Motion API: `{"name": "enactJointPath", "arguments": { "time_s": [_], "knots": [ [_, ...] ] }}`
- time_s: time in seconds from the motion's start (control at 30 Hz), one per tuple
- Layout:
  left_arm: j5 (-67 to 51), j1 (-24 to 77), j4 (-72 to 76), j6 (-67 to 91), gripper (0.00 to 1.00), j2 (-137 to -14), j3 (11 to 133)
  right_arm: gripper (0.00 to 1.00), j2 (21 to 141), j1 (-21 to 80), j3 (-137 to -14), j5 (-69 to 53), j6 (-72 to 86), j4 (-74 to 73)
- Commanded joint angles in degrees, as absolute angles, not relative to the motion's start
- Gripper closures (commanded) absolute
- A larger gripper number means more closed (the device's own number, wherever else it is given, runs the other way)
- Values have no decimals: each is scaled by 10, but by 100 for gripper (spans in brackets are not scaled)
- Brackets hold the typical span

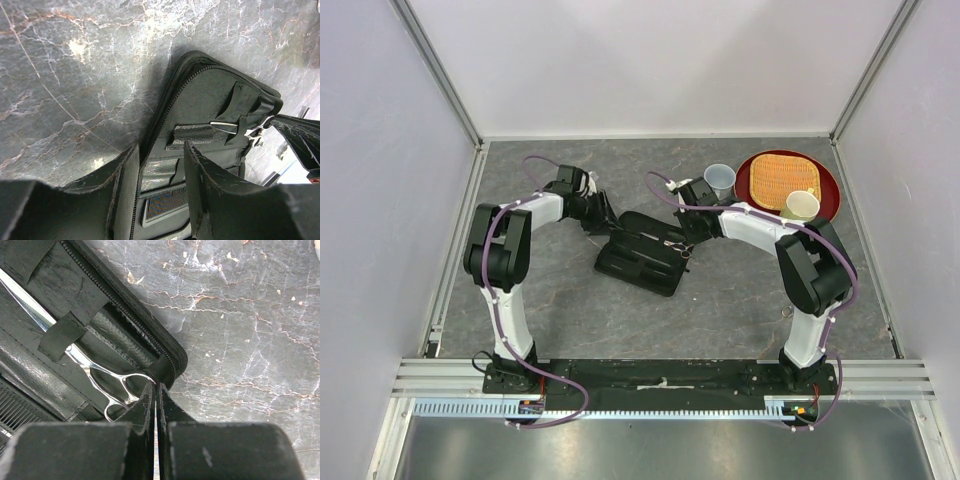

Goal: Sort the hair-cutting tools

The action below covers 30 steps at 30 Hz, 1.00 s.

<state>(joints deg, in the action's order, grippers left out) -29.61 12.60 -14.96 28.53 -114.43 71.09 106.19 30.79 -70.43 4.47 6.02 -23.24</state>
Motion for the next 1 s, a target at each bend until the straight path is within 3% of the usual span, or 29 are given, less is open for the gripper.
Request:
{"name": "enactJointPath", "arguments": {
  "time_s": [0.0,0.3,0.73,0.97],
  "knots": [
    [-235,139,-212,258,52,-1184,746,100,1063,310,-723,83,25,-220],
    [-192,147,-269,258,58,-1208,779,100,1051,310,-696,80,-18,-213],
    [-149,169,-316,261,77,-1237,812,100,988,310,-629,-18,-65,-162],
    [-141,173,-323,260,78,-1236,813,100,992,310,-630,-18,-25,-145]
  ]
}}
